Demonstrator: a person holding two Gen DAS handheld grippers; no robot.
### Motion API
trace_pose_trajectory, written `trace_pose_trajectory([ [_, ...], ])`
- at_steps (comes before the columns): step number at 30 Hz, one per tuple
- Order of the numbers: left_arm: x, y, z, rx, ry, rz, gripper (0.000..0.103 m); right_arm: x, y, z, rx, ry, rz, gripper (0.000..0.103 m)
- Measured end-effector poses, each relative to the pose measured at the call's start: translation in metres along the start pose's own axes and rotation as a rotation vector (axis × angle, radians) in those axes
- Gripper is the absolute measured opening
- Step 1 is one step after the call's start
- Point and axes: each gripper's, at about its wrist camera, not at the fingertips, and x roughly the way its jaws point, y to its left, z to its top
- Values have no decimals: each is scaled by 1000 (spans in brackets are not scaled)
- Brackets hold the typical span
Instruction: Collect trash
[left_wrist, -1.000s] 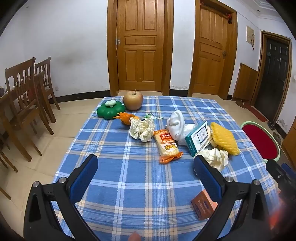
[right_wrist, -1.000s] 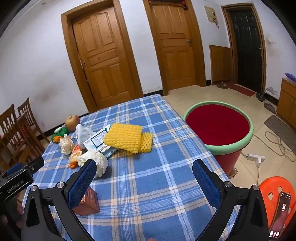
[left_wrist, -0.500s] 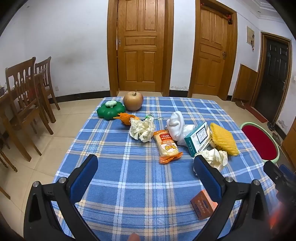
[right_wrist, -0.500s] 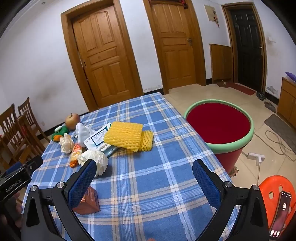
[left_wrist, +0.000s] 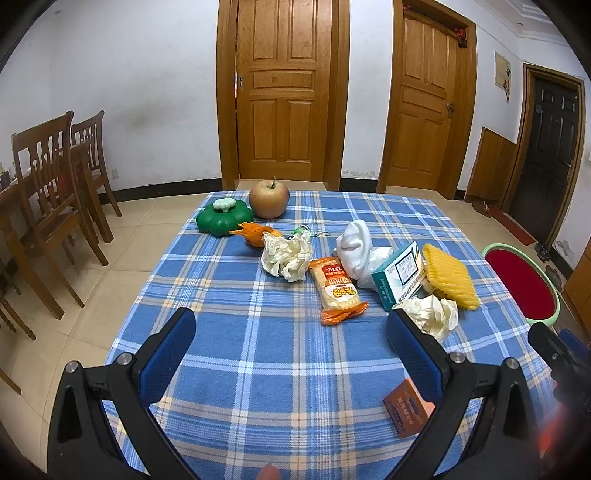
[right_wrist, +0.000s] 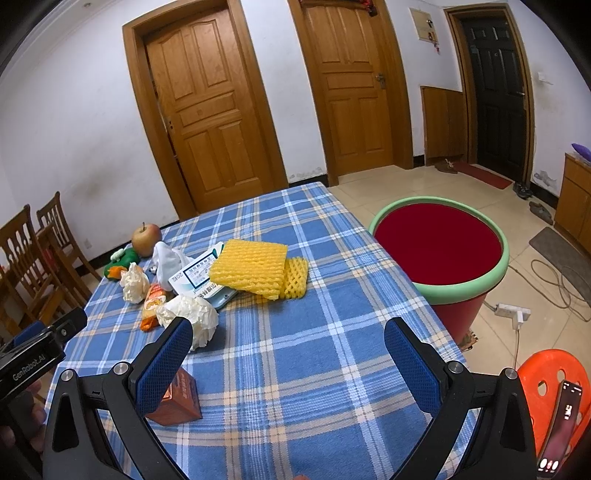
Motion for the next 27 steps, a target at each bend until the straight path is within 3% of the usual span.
trace_pose_trajectory([
  [27, 1, 1, 1, -8, -4, -5, 101, 0, 1, -1, 3, 9, 8, 103],
])
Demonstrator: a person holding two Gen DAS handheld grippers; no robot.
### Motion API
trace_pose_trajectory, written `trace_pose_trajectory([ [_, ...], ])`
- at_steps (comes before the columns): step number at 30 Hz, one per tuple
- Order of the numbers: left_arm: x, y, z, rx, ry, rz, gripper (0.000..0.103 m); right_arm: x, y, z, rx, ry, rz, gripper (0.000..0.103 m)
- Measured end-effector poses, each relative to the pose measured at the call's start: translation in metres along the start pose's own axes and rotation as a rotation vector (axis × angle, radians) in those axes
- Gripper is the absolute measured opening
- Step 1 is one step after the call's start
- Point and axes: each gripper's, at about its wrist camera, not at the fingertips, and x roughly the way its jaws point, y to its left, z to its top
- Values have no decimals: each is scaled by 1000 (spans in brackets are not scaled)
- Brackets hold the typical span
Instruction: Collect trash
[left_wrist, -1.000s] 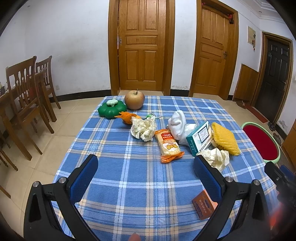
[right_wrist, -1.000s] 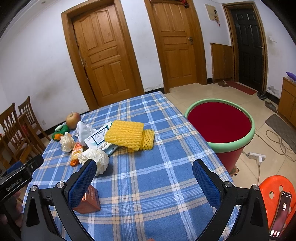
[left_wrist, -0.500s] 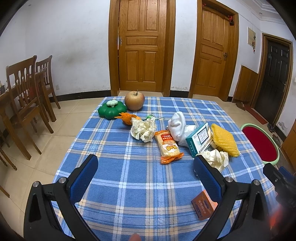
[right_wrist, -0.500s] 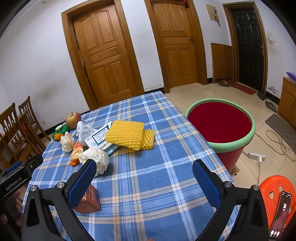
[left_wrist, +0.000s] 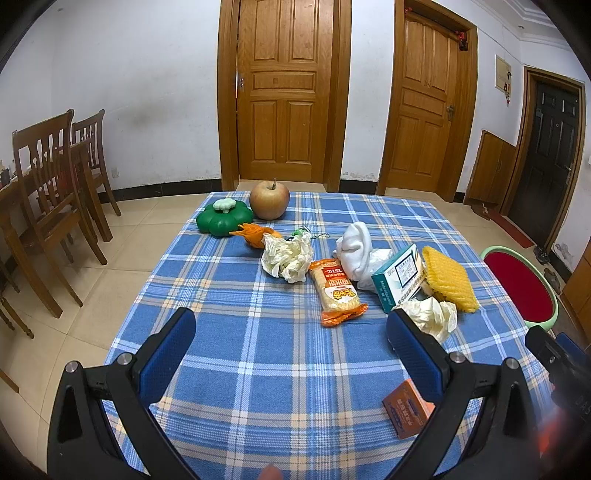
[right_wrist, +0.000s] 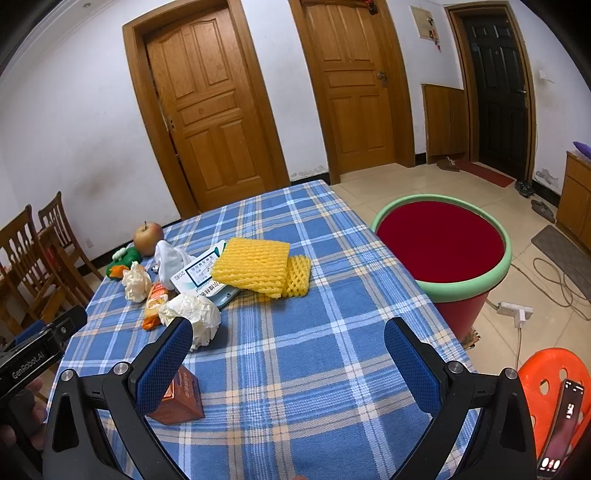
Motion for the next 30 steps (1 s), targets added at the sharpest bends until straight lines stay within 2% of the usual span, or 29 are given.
trace_pose_trajectory([
  [20, 1, 1, 1, -2, 6, 6, 101, 1, 0, 0, 0, 2, -1, 103],
  [30, 14, 8, -2, -6, 30, 16, 101, 6, 1, -1, -4, 26, -7, 103],
])
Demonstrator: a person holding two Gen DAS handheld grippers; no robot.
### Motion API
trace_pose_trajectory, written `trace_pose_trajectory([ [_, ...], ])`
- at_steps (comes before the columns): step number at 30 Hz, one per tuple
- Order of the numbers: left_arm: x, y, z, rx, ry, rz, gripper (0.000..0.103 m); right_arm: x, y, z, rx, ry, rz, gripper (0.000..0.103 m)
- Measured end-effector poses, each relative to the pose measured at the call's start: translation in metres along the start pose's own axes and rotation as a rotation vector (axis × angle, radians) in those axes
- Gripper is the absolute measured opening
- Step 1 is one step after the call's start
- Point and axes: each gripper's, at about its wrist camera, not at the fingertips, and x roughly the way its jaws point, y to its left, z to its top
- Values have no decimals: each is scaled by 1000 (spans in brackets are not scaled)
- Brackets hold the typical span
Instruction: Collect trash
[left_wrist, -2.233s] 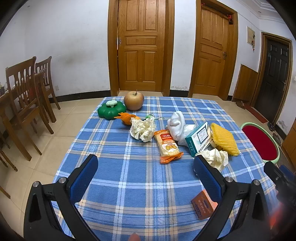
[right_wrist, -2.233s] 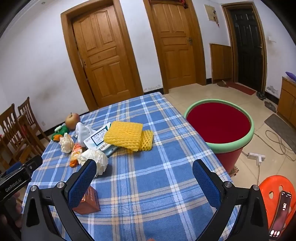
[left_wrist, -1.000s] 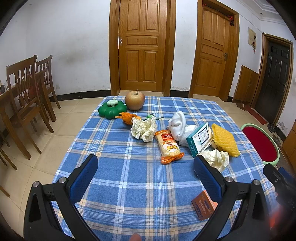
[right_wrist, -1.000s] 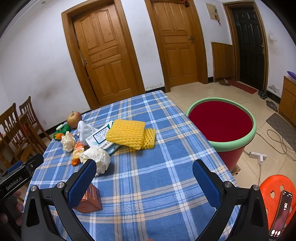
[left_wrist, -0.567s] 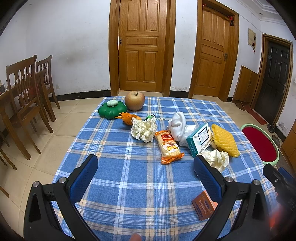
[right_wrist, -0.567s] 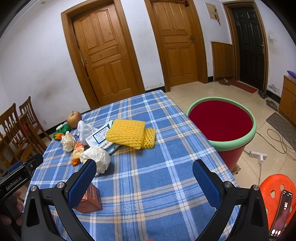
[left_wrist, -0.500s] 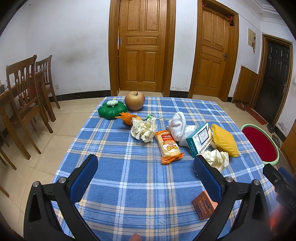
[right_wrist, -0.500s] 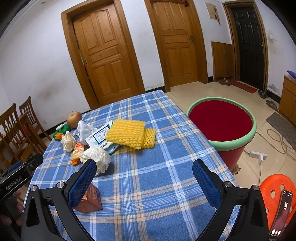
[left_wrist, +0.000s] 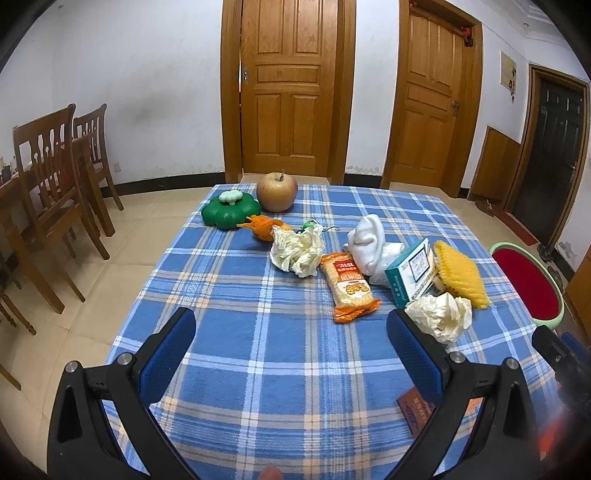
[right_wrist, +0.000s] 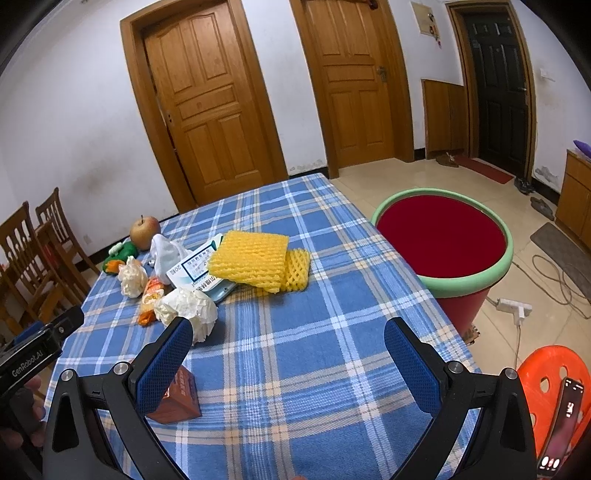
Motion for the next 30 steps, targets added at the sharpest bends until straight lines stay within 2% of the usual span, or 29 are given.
trace_pose_trajectory([
  [8, 13, 18, 10, -1, 17, 16, 101, 13, 1, 9, -4, 40, -2, 103],
  [20, 61, 61, 55, -2, 63, 68, 102, 40, -1, 37, 51, 70, 35, 103],
  [27, 104, 70, 82, -43, 112, 6, 101, 62, 5, 51, 50, 81, 8, 103],
  [30, 120, 66, 89, -47, 133, -19, 97, 72, 9, 56, 38, 106, 5, 103],
])
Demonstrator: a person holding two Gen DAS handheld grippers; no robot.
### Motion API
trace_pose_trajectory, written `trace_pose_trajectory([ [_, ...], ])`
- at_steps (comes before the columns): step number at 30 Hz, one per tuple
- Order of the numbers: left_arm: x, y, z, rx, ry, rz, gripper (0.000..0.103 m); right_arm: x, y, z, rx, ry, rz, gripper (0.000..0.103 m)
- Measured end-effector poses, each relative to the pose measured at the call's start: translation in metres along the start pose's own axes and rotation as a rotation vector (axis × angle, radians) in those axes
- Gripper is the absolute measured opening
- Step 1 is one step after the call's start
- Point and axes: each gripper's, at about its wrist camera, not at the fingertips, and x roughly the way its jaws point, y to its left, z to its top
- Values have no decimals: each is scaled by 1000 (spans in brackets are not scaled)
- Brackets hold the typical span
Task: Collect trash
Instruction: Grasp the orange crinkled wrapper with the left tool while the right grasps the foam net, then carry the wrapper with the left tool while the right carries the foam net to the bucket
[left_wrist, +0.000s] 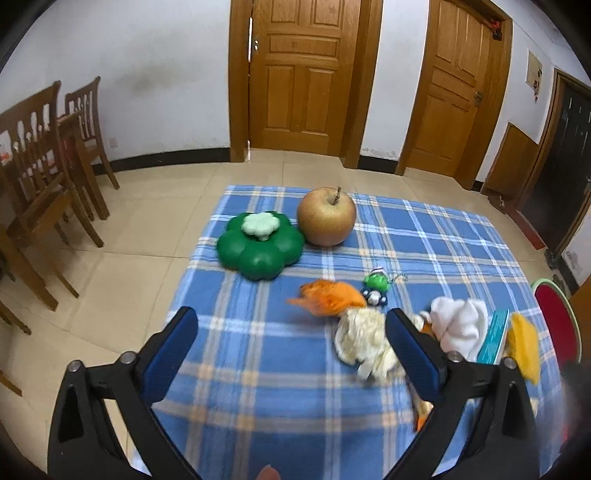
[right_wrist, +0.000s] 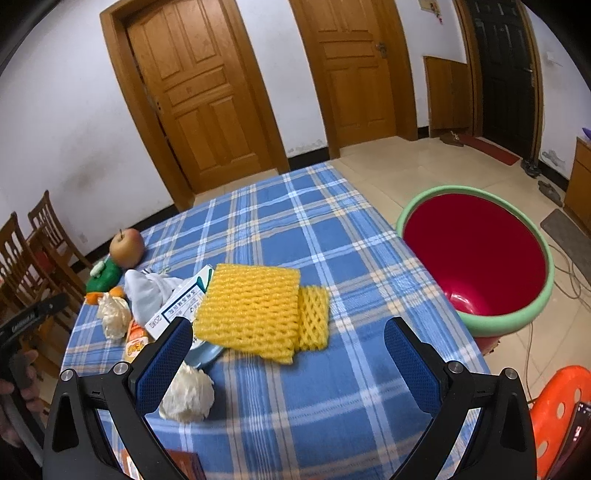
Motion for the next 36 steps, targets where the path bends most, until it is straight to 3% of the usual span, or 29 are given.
trace_pose_trajectory([
  [7, 54, -8, 12, 18, 103, -72, 86, 31, 11, 13, -40, 74, -32, 103],
  [17, 94, -8, 8, 37, 222, -202, 55, 69, 15, 15, -25, 150, -71, 102],
  [19, 94, -11, 6, 58, 209, -205, 51, 70, 13, 13, -9, 159, -78, 95],
  [21, 93, -13, 5, 64, 204, -211, 45, 69, 11, 11, 11, 166, -78, 82],
  [25, 90, -14, 3, 56, 200, -224, 42, 61, 8, 10, 33, 147, -63, 64],
  [31, 63, -10, 7, 42, 141, -226, 41, 43, 5, 10, 25, 100, -32, 23],
  [36, 29, -11, 7, 36, 83, -228, 41, 29, 4, 9, 14, 79, 14, 8],
])
